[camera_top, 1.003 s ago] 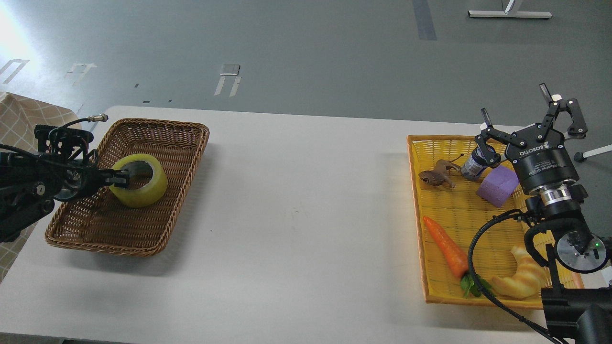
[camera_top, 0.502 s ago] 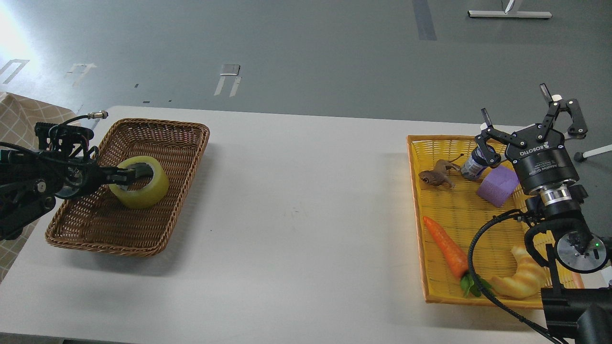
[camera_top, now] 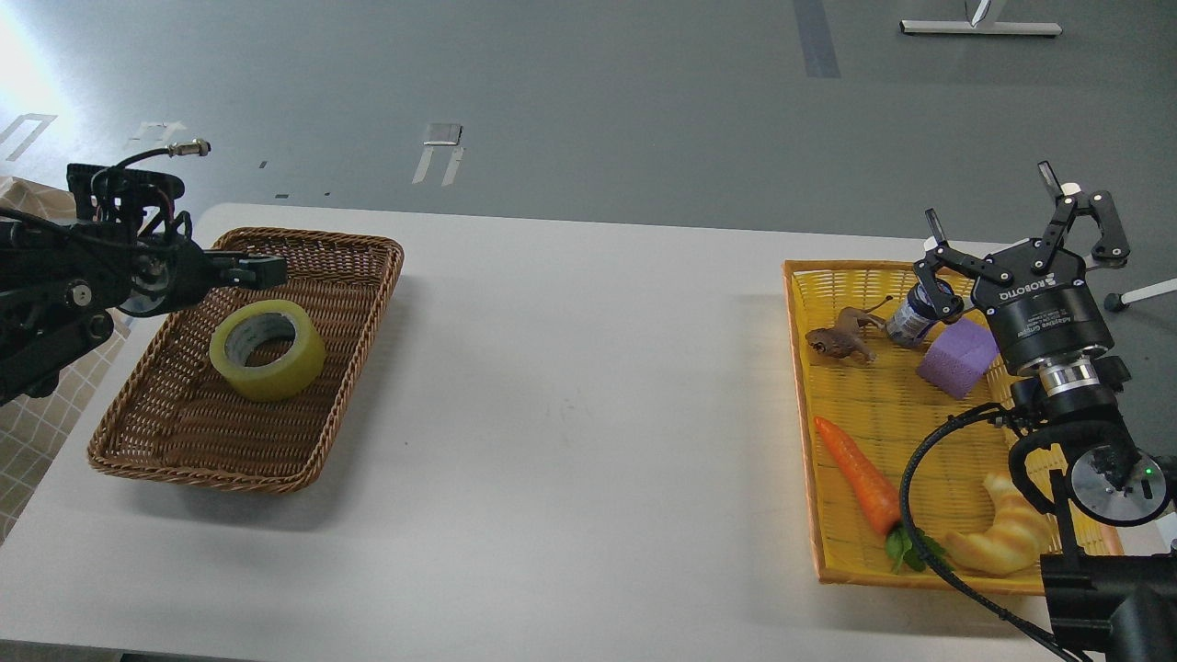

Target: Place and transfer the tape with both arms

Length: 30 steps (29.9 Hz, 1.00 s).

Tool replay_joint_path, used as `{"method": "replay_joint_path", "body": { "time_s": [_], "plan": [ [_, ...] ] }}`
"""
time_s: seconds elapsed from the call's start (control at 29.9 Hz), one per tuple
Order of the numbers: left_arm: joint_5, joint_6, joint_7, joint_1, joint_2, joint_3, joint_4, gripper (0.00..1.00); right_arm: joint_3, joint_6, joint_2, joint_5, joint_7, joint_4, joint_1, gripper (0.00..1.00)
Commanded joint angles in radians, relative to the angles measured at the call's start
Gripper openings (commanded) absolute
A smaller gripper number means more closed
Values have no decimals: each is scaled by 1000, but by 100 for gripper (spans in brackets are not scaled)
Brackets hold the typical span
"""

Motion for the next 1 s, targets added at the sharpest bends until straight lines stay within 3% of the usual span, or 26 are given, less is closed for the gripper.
{"method": "replay_joint_path", "body": {
  "time_s": [0.0,0.23,0.37,0.6,0.97],
  "plan": [
    [-64,0,4,-78,-6,1,-2,78,0,0,0,-1,0,-2,1,98],
    [-320,8,3,-180,-52,-9,-2,79,5,0,0,1,0,-21,12,98],
    [-452,11,-1,-183,-72,-12,-2,80,5,0,0,1,0,-16,14,98],
    [-715,13,-2,-180,-150,-133,-2,97,5,0,-11,1,0,-16,21,99],
    [-1082,8,-2,-146,-297,-274,-2,98,3,0,-34,1,-11,-8,53,100]
  ]
}}
